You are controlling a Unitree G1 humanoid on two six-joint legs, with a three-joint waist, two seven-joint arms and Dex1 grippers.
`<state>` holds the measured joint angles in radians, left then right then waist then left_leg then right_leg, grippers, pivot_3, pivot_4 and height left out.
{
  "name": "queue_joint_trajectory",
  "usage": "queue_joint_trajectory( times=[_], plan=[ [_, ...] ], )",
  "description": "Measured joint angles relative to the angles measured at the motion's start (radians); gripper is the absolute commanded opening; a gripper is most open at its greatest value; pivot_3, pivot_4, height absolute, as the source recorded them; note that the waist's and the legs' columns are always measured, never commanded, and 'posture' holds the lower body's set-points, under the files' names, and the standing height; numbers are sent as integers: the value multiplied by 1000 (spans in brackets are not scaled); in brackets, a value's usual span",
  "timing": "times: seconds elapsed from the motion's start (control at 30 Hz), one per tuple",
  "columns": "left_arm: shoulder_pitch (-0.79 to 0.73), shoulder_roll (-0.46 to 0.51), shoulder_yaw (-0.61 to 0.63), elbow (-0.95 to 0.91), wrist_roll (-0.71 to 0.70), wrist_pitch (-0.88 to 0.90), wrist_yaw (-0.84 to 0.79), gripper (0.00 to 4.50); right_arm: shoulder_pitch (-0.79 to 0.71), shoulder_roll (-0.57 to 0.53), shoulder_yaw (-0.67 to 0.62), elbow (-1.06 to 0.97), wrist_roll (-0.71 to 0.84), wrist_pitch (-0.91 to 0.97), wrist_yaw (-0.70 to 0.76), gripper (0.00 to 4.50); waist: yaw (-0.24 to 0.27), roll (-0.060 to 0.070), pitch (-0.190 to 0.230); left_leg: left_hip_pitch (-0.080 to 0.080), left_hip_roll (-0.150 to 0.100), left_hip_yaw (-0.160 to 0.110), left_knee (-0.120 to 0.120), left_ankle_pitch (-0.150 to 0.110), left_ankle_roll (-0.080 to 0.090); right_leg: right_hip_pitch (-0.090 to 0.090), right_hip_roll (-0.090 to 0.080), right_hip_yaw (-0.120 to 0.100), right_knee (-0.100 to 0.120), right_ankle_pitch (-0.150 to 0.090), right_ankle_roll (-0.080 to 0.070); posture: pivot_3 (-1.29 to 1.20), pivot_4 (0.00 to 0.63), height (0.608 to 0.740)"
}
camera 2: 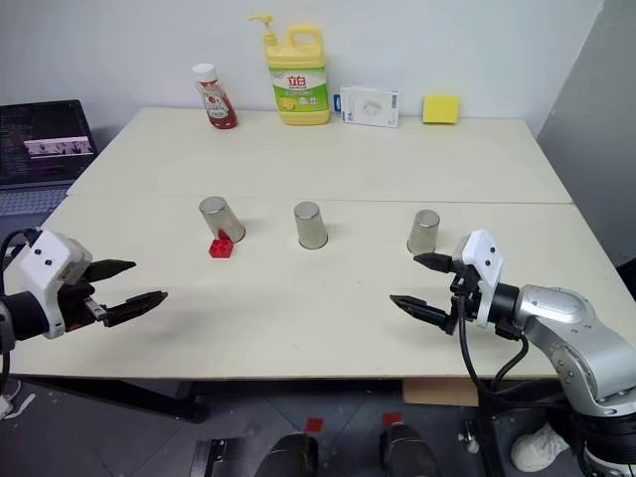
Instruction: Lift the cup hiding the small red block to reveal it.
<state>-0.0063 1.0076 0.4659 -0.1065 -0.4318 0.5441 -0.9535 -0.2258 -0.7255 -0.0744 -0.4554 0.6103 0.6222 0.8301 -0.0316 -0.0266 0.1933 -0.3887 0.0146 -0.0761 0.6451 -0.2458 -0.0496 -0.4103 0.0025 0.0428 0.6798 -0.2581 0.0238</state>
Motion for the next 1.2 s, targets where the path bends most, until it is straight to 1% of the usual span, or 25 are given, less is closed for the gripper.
queue_joint_trajectory(
  times=[0.6,1.2],
  plan=[
    [-25,-9,-5,-12,-2,0,22,4466,16,-13,-30,1,1,-4,15,4500,0,0,0,0,0,0,0,0,0,0,0,0,0,0,0,0,150,740],
    [-28,-8,-6,-22,-3,16,1,4466,-24,-18,-30,7,6,30,-10,4500,0,0,0,0,0,0,0,0,0,0,0,0,0,0,0,0,150,740]
  ],
)
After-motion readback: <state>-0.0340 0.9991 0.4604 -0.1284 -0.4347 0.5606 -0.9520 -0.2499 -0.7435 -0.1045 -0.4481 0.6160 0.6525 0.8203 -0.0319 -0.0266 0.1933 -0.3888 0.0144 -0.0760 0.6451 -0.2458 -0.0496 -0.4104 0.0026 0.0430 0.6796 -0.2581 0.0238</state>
